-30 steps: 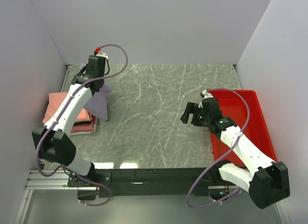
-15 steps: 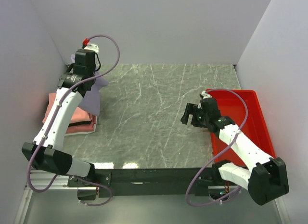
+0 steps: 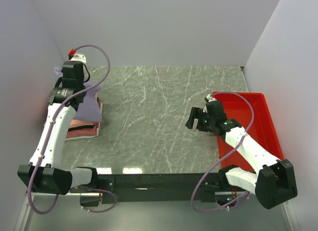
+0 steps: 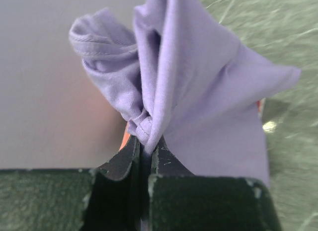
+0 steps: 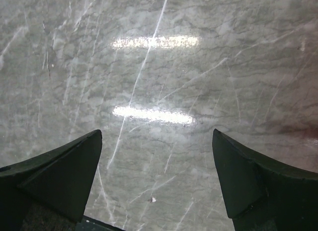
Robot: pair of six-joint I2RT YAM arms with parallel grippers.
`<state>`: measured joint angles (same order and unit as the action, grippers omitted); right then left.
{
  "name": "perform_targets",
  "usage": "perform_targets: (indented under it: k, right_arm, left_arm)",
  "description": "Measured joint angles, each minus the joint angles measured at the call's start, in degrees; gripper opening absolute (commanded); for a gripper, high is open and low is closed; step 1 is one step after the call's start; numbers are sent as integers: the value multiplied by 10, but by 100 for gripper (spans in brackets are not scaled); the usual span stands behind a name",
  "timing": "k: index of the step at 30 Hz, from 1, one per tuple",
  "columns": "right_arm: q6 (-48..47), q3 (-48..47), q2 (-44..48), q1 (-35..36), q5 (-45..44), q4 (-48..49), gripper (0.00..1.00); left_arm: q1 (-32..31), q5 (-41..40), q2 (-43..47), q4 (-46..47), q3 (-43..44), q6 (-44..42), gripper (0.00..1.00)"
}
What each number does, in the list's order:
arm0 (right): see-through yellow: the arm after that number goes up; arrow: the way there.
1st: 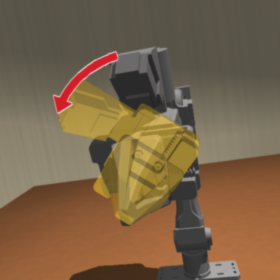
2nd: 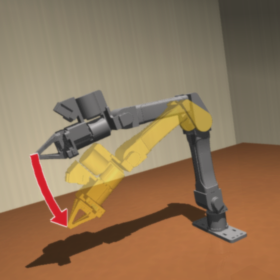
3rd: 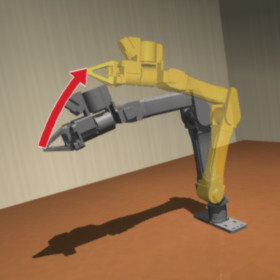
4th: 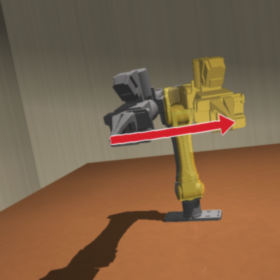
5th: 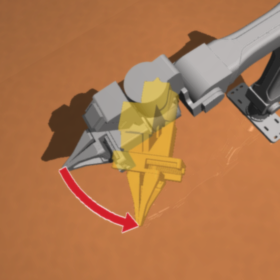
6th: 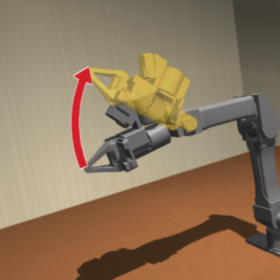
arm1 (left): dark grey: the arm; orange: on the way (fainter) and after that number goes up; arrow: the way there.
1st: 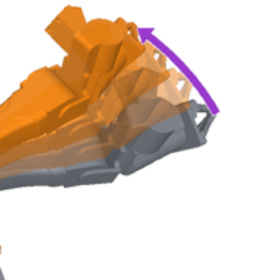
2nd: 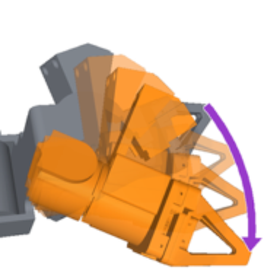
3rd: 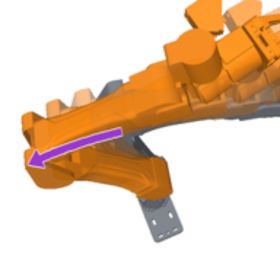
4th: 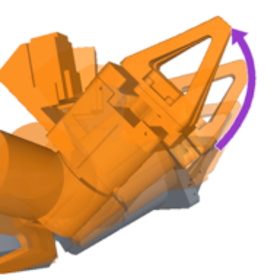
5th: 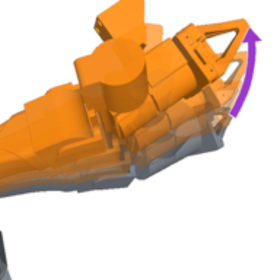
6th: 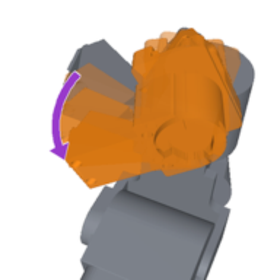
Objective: Fold and stack the t-shirts
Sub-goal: Neatly place the folded tshirt to the corner
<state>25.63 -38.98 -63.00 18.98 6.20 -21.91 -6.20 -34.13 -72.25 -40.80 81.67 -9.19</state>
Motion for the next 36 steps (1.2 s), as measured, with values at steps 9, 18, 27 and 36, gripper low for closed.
perform_targets:
  k: [9, 18, 27, 36]
  right_arm:
    - [-1, 0, -2, 0, 9, 0, 97]
    - [-6, 0, -5, -1, 9, 0, 98]
    - [-13, -3, -14, -3, 2, -3, 97]
    - [-17, -5, -19, -7, -13, -15, 98]
  left_arm:
    - [72, 36, -10, 85, -100, -56, 0]
    - [143, 113, -92, 136, -130, -116, 0]
    - [179, 156, -116, 146, -120, -170, 0]
    - [210, 178, -116, 167, -120, -218, 0]
